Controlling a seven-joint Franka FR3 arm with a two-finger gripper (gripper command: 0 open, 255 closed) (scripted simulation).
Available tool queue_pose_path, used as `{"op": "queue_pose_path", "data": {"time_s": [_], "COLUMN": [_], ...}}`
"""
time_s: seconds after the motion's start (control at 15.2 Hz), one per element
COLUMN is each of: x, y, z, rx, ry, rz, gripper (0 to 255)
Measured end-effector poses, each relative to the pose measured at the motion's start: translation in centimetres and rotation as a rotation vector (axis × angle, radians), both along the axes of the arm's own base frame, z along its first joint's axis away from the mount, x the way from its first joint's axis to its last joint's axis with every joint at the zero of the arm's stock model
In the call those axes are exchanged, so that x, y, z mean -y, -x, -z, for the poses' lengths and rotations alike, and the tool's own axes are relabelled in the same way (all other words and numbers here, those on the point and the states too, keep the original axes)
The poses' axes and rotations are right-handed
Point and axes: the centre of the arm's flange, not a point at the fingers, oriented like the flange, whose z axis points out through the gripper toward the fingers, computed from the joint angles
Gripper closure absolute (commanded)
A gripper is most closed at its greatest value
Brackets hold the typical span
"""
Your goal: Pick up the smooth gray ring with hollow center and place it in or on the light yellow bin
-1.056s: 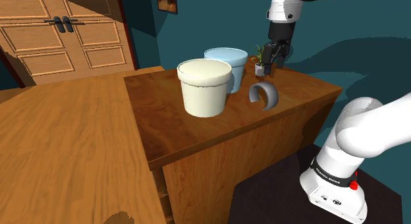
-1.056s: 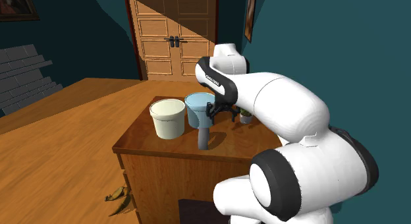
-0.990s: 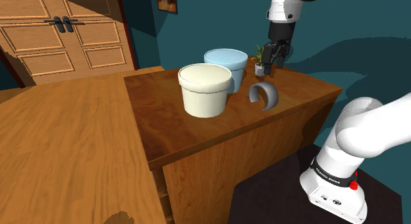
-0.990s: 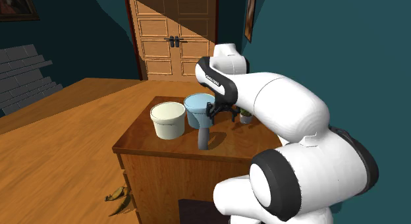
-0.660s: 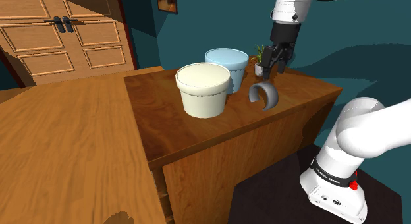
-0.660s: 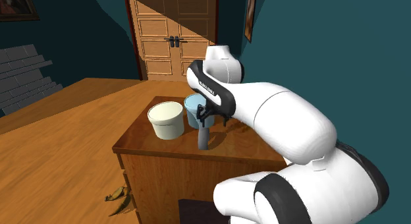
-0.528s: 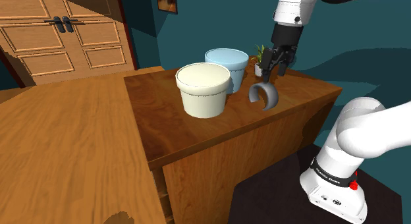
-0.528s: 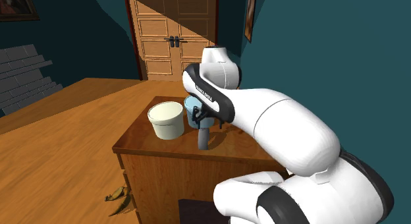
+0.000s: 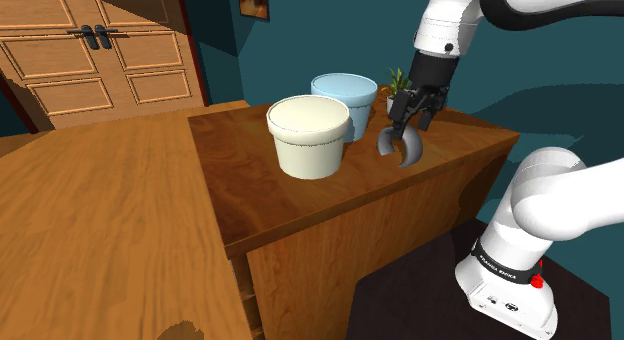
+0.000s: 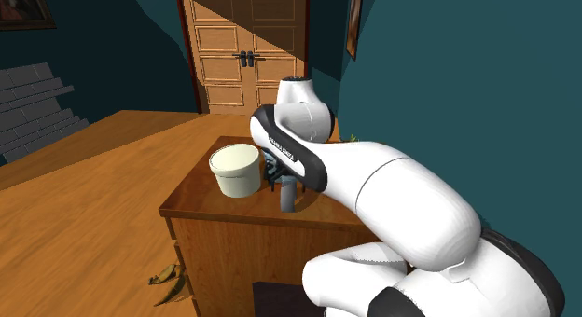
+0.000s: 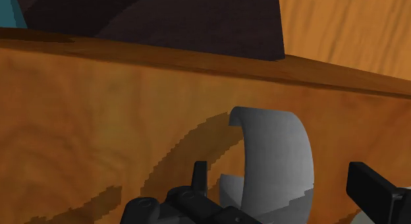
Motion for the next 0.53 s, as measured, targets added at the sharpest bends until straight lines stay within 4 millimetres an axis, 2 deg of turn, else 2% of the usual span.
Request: {"op": "queue_pose_path", "data": {"time_s": [0.2,0.53], "x": [-0.07,-0.08], "y": [-0.11,-0.11], "z": [1.15,1.35], "rx": [0.0,0.0], "ry": [0.0,0.0], "rz": [0.0,0.0], "gripper": [0,0]}}
